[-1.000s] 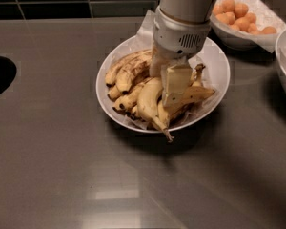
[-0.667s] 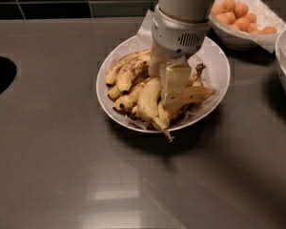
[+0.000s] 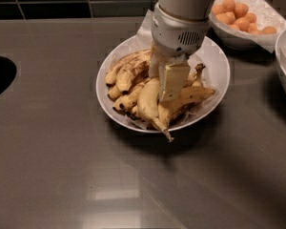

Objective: Pick banana from white bowl

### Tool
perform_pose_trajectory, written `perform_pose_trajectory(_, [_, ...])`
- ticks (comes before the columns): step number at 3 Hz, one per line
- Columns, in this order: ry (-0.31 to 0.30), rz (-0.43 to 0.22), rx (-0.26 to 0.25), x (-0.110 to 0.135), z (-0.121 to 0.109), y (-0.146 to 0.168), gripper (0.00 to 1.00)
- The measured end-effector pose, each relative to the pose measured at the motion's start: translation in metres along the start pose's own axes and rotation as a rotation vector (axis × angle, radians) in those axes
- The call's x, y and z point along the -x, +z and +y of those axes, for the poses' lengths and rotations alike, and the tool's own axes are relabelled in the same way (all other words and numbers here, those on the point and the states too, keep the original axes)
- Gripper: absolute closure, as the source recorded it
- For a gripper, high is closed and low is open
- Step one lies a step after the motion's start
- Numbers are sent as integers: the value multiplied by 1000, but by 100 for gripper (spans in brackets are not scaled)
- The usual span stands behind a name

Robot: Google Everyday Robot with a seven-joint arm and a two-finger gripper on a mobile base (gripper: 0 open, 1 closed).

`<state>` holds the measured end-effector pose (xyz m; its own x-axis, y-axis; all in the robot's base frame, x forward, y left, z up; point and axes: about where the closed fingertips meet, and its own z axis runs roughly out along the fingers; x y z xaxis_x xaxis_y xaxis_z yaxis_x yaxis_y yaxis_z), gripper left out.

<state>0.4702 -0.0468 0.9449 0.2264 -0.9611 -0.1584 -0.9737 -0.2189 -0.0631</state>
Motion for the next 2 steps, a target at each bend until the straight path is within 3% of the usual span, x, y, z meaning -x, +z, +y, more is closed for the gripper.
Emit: perform_pose_trajectory(2, [-1, -2, 9, 0, 0, 0, 54])
